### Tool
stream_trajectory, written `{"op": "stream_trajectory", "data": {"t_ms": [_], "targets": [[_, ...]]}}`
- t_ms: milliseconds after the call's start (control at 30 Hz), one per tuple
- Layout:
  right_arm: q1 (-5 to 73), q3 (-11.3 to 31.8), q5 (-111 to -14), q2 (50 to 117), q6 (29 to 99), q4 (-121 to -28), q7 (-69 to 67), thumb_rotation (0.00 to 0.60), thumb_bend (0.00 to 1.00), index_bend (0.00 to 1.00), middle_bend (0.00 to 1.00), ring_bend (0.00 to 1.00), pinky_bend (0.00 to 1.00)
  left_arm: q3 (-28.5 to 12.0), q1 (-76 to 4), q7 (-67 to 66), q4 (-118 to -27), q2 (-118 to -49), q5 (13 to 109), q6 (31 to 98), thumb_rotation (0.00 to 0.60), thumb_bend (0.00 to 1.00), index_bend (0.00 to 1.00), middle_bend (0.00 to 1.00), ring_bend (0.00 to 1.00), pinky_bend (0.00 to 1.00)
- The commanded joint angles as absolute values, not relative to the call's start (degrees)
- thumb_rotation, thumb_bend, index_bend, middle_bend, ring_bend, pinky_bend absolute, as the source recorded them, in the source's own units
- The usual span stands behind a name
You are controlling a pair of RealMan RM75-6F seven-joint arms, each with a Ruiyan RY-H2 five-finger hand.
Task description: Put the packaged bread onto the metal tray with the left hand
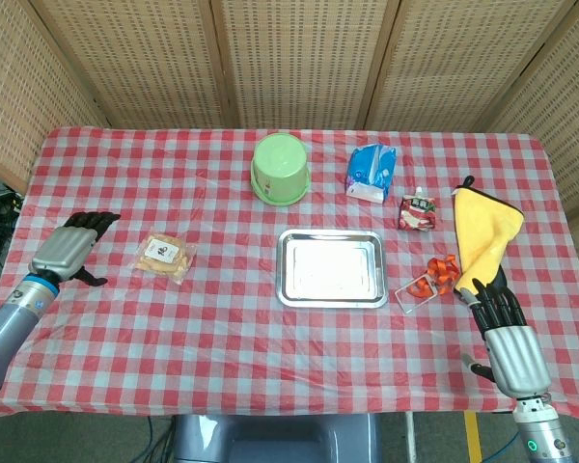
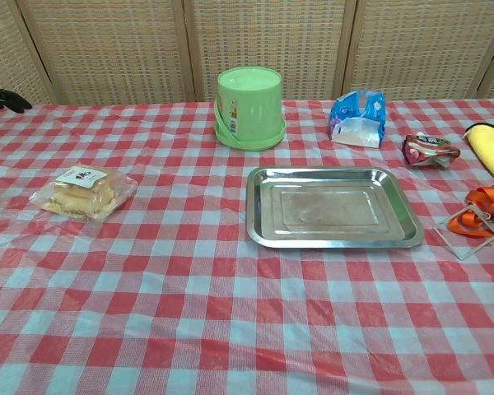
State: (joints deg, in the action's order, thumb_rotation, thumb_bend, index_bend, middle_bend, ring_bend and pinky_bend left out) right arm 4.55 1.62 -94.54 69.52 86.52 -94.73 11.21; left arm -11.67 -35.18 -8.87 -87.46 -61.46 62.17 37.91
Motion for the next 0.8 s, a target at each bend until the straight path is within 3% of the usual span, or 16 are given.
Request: {"op": "stream_trajectory", "data": {"t_ms": [33,800], "targets": [[4.63,1.59,-94.40,69.65,86.34,-94.57,11.27,0.600,0.09,0.05,0.00,0.00,0.00,-11.04,-37.53,-9.53,-85.04,-63.33,60.73,35.22,0.600,0.00,0.00,0.00,0.00,0.00],[5.16,1.54,-93.19,69.99,85.31,-93.70,10.35,0.600,0.09,0.05,0.00,0.00,0.00,-6.54,-48.96,-17.22,-74.02,-76.20,49.53,30.07,0.600,0.01,0.00,0.00,0.00,0.00]]}}
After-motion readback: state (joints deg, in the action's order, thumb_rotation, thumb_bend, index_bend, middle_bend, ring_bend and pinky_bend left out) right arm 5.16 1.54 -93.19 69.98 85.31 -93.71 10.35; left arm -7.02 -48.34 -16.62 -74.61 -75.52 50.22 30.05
